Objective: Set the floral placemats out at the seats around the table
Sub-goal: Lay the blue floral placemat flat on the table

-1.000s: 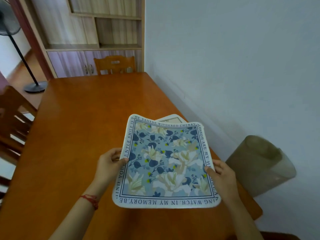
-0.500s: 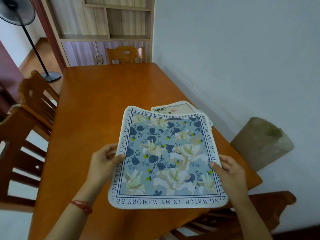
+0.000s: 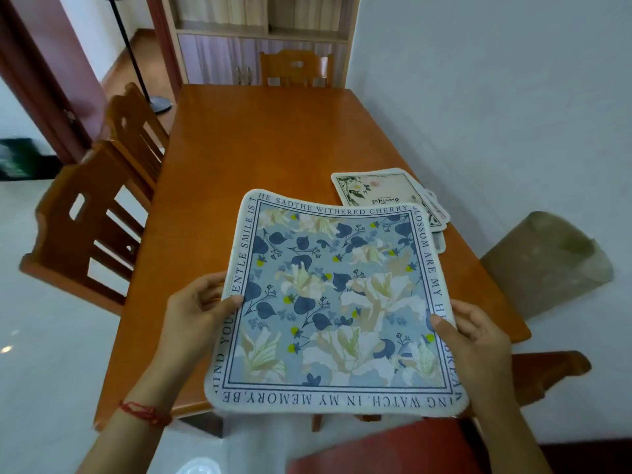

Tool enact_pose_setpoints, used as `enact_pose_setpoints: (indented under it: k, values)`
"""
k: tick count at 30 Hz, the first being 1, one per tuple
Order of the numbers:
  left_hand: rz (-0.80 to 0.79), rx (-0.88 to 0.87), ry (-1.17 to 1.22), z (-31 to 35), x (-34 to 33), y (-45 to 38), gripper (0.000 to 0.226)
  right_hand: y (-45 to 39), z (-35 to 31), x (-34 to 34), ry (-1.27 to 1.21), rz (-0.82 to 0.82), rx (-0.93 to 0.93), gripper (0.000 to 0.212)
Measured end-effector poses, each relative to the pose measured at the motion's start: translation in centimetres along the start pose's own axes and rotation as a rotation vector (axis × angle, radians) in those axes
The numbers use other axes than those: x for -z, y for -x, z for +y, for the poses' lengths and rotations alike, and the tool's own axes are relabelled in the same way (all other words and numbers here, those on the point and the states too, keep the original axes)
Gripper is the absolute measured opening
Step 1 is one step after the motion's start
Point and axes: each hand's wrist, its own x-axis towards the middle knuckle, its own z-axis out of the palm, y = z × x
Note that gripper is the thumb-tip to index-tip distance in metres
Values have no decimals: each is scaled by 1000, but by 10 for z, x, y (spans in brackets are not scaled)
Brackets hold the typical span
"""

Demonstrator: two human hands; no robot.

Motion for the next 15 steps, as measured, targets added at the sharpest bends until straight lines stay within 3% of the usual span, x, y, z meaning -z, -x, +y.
enact_pose_setpoints:
  k: [15]
  values:
    - [407,58,71,-38,36,155,26,56,3,8,-38,-364,-21,24]
